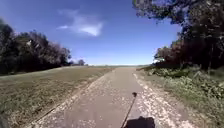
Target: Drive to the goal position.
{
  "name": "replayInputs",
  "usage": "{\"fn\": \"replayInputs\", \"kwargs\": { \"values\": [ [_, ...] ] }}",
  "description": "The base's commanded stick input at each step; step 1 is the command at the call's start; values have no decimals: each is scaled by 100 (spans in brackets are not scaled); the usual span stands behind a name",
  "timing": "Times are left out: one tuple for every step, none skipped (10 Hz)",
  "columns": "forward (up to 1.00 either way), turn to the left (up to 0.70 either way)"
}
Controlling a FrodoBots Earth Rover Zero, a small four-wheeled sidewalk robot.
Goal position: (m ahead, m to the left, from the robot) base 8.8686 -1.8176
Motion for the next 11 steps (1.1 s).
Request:
{"fn": "replayInputs", "kwargs": {
  "values": [
    [50, 0],
    [50, -4],
    [50, -36],
    [50, -49],
    [50, 0],
    [50, 0],
    [50, 0],
    [50, 0],
    [50, 0],
    [50, 0],
    [50, 0]
  ]
}}
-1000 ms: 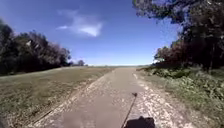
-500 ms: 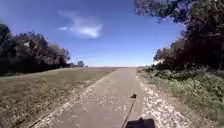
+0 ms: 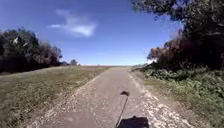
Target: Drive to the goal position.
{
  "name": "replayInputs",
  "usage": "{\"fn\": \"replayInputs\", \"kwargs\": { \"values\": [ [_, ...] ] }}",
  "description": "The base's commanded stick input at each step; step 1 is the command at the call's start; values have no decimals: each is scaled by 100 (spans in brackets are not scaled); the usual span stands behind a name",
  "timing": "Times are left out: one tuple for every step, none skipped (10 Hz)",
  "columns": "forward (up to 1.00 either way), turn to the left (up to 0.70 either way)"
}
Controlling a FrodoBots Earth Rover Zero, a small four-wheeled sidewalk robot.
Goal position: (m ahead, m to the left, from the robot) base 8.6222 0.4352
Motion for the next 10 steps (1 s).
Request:
{"fn": "replayInputs", "kwargs": {
  "values": [
    [50, 0],
    [50, 0],
    [50, 0],
    [50, 0],
    [50, 0],
    [50, 0],
    [50, 0],
    [50, 0],
    [50, 0],
    [50, 0]
  ]
}}
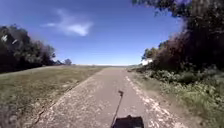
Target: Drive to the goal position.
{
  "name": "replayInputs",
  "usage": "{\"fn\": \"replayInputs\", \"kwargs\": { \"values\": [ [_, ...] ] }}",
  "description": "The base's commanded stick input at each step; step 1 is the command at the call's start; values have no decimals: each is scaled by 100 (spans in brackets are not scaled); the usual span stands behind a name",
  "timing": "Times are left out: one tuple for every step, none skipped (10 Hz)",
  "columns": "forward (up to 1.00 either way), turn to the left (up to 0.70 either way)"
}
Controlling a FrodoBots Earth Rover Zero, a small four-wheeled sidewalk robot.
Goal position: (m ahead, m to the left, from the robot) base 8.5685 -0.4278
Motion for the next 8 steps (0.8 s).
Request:
{"fn": "replayInputs", "kwargs": {
  "values": [
    [50, 0],
    [50, 0],
    [50, 0],
    [50, 0],
    [50, 0],
    [50, 0],
    [50, 0],
    [50, 0]
  ]
}}
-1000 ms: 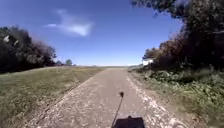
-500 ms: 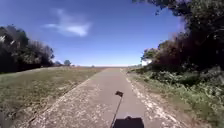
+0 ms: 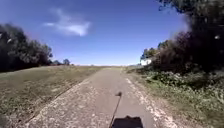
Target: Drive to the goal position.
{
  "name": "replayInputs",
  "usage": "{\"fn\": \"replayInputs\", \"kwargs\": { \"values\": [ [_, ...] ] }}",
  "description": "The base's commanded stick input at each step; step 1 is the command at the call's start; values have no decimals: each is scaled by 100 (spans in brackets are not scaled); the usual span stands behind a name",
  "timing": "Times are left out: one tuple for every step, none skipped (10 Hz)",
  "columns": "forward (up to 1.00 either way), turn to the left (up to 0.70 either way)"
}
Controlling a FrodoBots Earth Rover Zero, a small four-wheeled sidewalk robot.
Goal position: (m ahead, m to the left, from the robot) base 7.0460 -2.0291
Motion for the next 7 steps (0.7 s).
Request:
{"fn": "replayInputs", "kwargs": {
  "values": [
    [50, 0],
    [50, 0],
    [50, 0],
    [50, 0],
    [50, 0],
    [50, 0],
    [50, 0]
  ]
}}
